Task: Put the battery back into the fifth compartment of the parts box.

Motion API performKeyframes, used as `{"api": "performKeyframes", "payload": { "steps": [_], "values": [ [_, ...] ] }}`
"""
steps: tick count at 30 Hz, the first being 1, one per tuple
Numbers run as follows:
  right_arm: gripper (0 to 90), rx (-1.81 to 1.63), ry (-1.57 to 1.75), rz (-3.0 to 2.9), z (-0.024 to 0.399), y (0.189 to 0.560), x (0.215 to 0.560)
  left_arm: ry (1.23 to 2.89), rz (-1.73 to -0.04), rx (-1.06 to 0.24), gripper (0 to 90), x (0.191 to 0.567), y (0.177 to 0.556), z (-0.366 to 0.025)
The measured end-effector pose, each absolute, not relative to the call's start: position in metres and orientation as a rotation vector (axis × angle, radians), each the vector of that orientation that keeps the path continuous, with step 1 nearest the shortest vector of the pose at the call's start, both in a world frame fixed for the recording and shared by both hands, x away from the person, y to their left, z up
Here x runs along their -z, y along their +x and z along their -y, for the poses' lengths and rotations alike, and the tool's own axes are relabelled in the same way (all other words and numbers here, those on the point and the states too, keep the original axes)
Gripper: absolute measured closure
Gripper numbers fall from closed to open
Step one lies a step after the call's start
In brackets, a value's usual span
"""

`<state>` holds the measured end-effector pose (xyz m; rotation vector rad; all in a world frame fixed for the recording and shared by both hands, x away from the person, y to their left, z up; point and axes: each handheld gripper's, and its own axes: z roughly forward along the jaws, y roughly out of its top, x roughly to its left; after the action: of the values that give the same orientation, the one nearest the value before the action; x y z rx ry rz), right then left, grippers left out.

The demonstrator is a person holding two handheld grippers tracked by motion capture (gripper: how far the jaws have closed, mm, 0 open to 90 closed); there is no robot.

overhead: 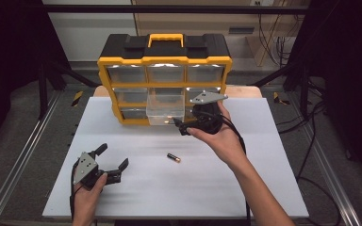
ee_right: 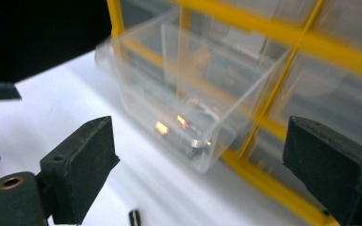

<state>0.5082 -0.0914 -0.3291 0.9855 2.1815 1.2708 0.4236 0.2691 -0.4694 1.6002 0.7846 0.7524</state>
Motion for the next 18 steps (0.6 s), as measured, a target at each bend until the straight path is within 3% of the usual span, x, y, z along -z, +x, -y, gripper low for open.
{"api": "performKeyframes", "payload": {
  "steps": [18],
  "values": [
    [10.0,-1.188,1.064,-2.312,0.088,0.497,0.392,1.600,-0.783,-0.755,2.5,0.470,0.423,-0.269]
  ]
}}
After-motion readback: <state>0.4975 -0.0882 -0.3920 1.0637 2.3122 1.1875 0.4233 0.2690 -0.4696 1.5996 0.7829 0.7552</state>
